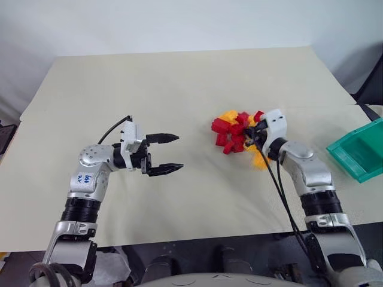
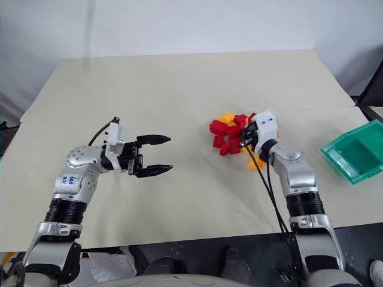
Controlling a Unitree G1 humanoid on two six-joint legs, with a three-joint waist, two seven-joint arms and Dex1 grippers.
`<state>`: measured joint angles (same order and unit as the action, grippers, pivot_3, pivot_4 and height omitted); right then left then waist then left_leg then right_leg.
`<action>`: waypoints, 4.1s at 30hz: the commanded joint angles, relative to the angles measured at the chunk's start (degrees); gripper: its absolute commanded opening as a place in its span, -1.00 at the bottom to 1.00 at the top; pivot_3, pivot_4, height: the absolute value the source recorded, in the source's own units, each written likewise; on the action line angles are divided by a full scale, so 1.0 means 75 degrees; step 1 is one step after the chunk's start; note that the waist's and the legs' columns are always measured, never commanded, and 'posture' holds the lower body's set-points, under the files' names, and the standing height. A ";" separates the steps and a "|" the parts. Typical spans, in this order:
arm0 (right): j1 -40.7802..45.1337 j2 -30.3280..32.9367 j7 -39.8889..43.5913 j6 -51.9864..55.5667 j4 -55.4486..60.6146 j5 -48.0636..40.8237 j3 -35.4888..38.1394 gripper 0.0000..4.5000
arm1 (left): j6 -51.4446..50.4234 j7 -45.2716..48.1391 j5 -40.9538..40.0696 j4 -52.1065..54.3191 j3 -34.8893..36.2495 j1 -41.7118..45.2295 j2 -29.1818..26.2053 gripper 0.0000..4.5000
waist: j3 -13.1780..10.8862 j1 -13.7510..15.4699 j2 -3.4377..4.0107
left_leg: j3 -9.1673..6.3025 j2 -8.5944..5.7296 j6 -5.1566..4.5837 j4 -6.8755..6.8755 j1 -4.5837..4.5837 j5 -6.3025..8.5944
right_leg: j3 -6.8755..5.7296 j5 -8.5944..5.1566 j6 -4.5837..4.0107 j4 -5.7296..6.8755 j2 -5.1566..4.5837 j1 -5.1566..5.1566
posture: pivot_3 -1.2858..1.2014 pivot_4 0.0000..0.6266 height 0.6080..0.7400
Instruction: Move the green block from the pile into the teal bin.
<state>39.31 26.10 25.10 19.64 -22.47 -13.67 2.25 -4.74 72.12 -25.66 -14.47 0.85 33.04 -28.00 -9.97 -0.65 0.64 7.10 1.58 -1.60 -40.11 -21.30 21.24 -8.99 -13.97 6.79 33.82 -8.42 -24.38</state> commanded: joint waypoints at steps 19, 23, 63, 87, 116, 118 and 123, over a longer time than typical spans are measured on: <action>-0.1169 0.0658 0.0518 0.1499 0.3445 -0.0497 0.0615 -0.99 | 0.0223 0.0033 -0.0007 0.0240 0.0007 -0.0114 0.0224 1.00 | 0.0000 -0.0123 0.0000 | -0.0006 0.0009 0.0014 -0.0003 0.0003 -0.0012 | 0.0010 0.0000 0.0000 0.0007 0.0005 -0.0004 | 0.03 -0.52 1.00; -0.0802 0.2002 0.1689 0.2278 0.3592 0.0154 -0.0509 -0.99 | 0.0316 0.0086 0.0002 0.0236 -0.0016 -0.0110 0.0260 1.00 | 0.0000 -0.0101 0.0000 | -0.0007 0.0008 0.0013 -0.0009 0.0005 -0.0012 | 0.0017 0.0000 0.0000 0.0009 0.0003 -0.0003 | 0.03 -0.52 1.00; 0.3883 0.2448 0.6397 -0.0273 -0.3112 0.3232 -0.3420 0.29 | 0.0783 -0.0103 0.0051 0.0051 -0.0026 -0.0108 0.0549 1.00 | 0.0000 -0.0143 -0.0001 | 0.0006 0.0007 0.0012 -0.0010 -0.0005 -0.0016 | 0.0002 0.0000 -0.0001 0.0013 -0.0001 -0.0012 | 0.03 -0.52 1.00; 0.4597 0.1227 0.5877 -0.1167 -0.5289 0.3916 -0.3156 -0.29 | 0.0726 -0.0347 0.0029 0.0347 0.0023 -0.0288 0.0533 1.00 | 0.0000 -0.0225 0.0000 | 0.0003 0.0008 0.0018 -0.0011 0.0001 -0.0020 | 0.0004 0.0000 -0.0001 0.0026 0.0000 -0.0011 | 0.03 -0.52 1.00; 0.0125 0.5667 0.4771 0.4942 0.2188 0.2531 0.1351 -0.34 | 0.0877 -0.0411 0.0442 -0.0936 -0.0338 0.1170 0.1241 1.00 | -0.0001 0.0129 0.0000 | 0.0000 0.0002 0.0018 -0.0025 -0.0013 -0.0020 | 0.0002 0.0000 -0.0001 0.0019 -0.0003 -0.0012 | 0.03 -0.52 1.00; -0.0415 0.5853 0.4461 0.4938 0.2128 0.2526 0.1661 -0.34 | 0.0842 -0.0629 0.0581 -0.1119 -0.0344 0.1391 0.1320 1.00 | -0.0001 0.0130 0.0000 | -0.0001 0.0002 0.0017 -0.0027 -0.0014 -0.0019 | 0.0001 0.0000 -0.0001 0.0019 -0.0003 -0.0011 | 0.03 -0.52 1.00; -0.1129 0.5717 0.3580 0.4780 0.1634 0.2472 0.1883 -0.34 | 0.0719 -0.0958 0.0844 -0.1380 -0.0447 0.1875 0.1534 1.00 | -0.0001 0.0064 -0.0001 | 0.0008 -0.0002 0.0014 -0.0028 -0.0008 -0.0022 | 0.0008 0.0001 -0.0001 0.0021 -0.0004 -0.0008 | 0.03 -0.52 1.00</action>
<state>30.84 68.84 54.49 56.21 -9.53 4.69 14.30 0.96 65.59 -19.58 -25.55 -2.16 45.72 -16.72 -9.98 -0.17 0.63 7.18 1.57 -1.50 -40.32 -21.33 21.07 -8.92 -13.96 6.78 34.00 -8.46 -24.44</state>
